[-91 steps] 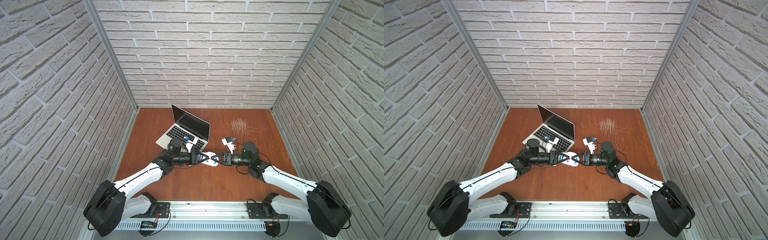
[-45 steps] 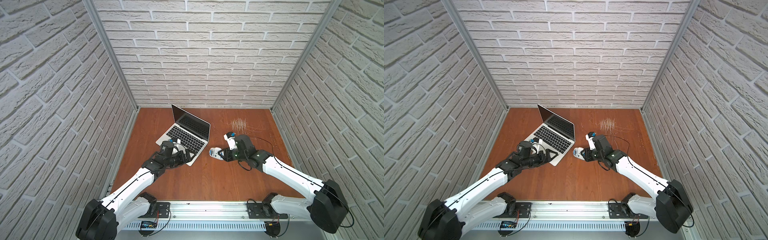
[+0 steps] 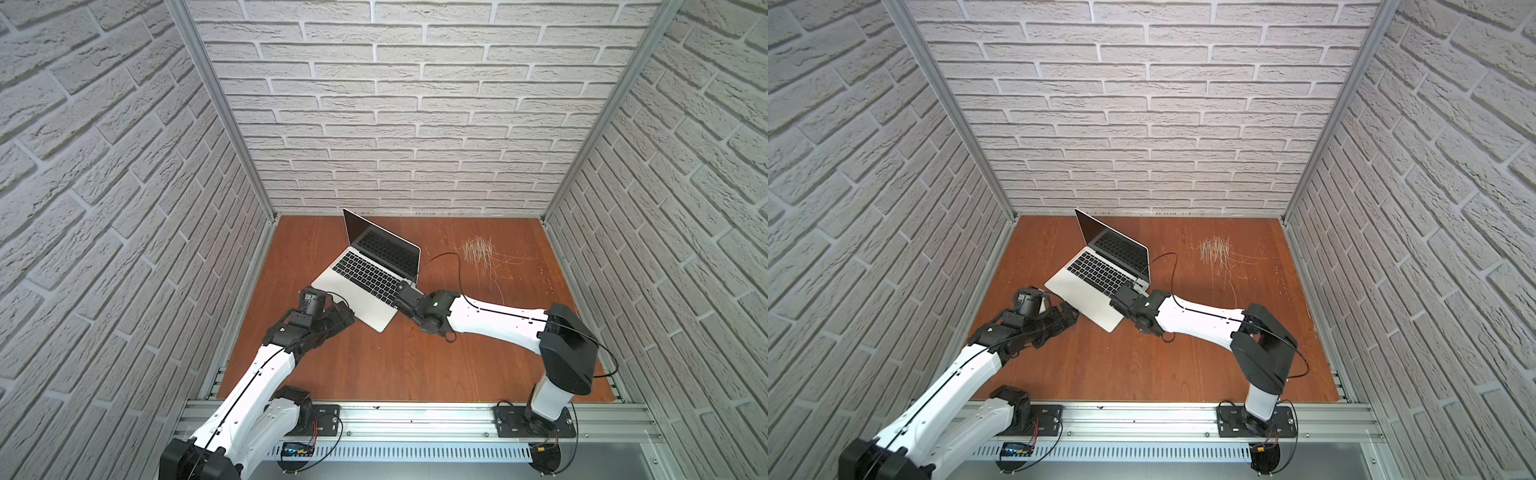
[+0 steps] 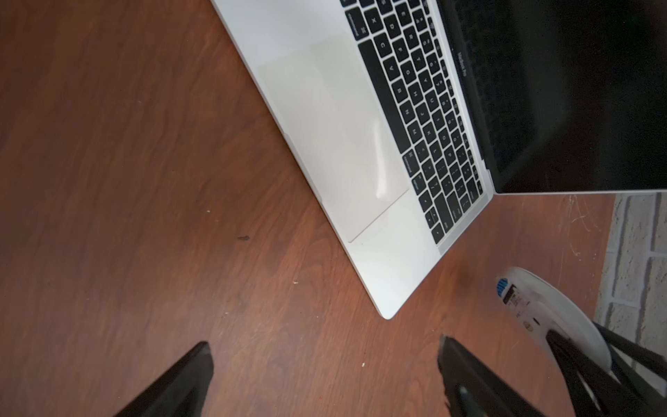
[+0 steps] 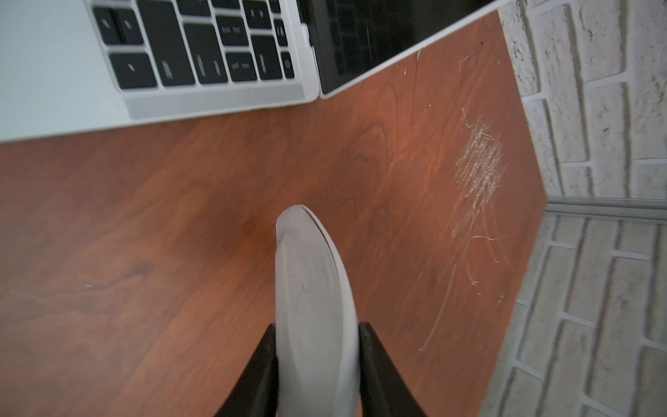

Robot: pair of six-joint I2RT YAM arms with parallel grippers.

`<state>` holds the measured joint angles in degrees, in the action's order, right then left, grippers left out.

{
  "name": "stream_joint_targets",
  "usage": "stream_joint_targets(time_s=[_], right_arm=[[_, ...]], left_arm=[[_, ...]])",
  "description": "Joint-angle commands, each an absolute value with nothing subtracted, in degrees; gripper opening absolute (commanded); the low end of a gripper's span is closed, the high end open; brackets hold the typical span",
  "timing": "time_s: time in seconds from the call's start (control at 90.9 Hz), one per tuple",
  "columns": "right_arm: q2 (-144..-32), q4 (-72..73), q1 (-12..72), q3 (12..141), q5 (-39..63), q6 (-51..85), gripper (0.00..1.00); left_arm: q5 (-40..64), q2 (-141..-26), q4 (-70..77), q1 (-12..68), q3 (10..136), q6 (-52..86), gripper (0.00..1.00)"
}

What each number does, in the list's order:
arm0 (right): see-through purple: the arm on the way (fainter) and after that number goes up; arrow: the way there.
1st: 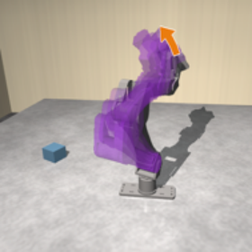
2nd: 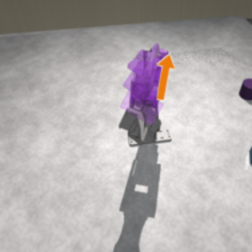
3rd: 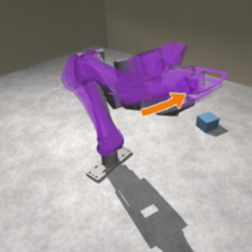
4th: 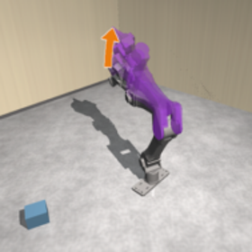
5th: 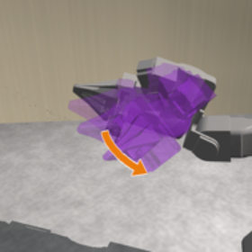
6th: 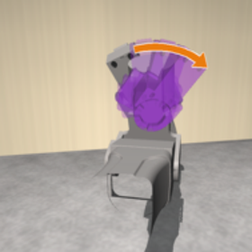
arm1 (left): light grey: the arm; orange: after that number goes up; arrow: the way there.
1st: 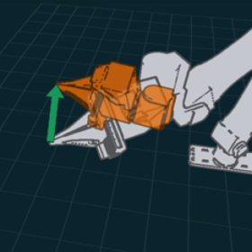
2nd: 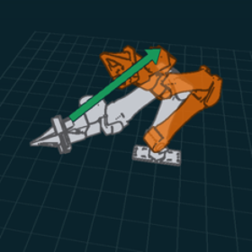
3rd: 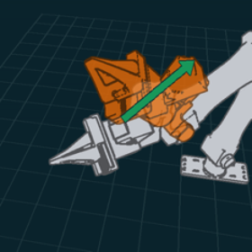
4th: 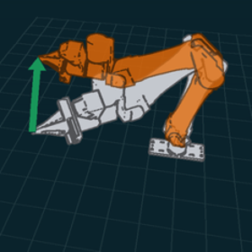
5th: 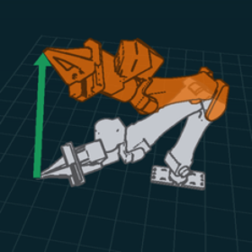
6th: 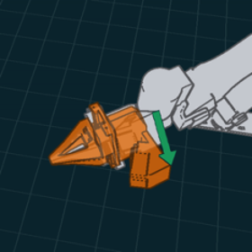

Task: Remove the wireless mouse receiver from the laptop
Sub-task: Place the mouse at the center of the board.

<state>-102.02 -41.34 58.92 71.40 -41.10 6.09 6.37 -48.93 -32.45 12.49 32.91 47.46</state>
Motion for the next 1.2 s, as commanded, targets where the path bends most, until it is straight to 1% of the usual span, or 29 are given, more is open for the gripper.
stream_joint_targets(time_s=[0.0, 0.143, 0.187, 0.352, 0.473, 0.572, 0.649, 0.836, 0.99, 1.1, 1.188], right_arm=[[-103.5, -46.4, 60.0, 73.4, -52.3, 5.3, 0.03], [-106.0, -46.8, 62.4, 73.4, -53.2, 5.5, 0.03], [-106.9, -47.2, 63.1, 73.5, -53.3, 6.0, 0.05], [-111.3, -49.7, 65.7, 75.0, -52.3, 8.6, 0.24], [-112.9, -50.3, 66.8, 75.9, -50.6, 10.9, 0.41], [-114.9, -50.9, 67.7, 76.5, -49.7, 12.0, 0.5], [-115.7, -51.1, 68.5, 77.1, -48.7, 12.3, 0.55], [-115.4, -48.9, 69.9, 77.3, -44.1, 12.0, 0.63], [-113.8, -46.5, 69.9, 76.5, -38.7, 12.6, 0.66], [-107.6, -42.8, 69.1, 74.5, -33.2, 13.5, 0.68], [-100.0, -36.9, 67.0, 70.7, -28.3, 13.9, 0.68]], left_arm=[[5.6, -47.6, -34.3, 11.1, 33.0, 46.9, 0.98], [5.8, -46.9, -34.4, 10.5, 32.4, 47.0, 0.98], [5.7, -46.9, -34.4, 10.3, 32.3, 47.1, 0.98], [5.4, -47.1, -34.8, 10.1, 32.4, 46.7, 0.98], [5.1, -47.1, -35.3, 9.8, 32.8, 46.2, 0.98], [5.4, -47.1, -35.4, 9.6, 32.9, 46.1, 0.98], [5.5, -47.1, -35.4, 9.4, 32.9, 46.0, 0.98], [5.6, -47.5, -35.0, 9.2, 33.0, 46.0, 0.98], [5.4, -47.7, -35.1, 9.2, 33.2, 45.5, 0.98], [4.3, -47.5, -35.4, 9.2, 33.3, 44.9, 0.98], [1.9, -47.5, -35.3, 9.1, 34.1, 43.5, 0.98]])
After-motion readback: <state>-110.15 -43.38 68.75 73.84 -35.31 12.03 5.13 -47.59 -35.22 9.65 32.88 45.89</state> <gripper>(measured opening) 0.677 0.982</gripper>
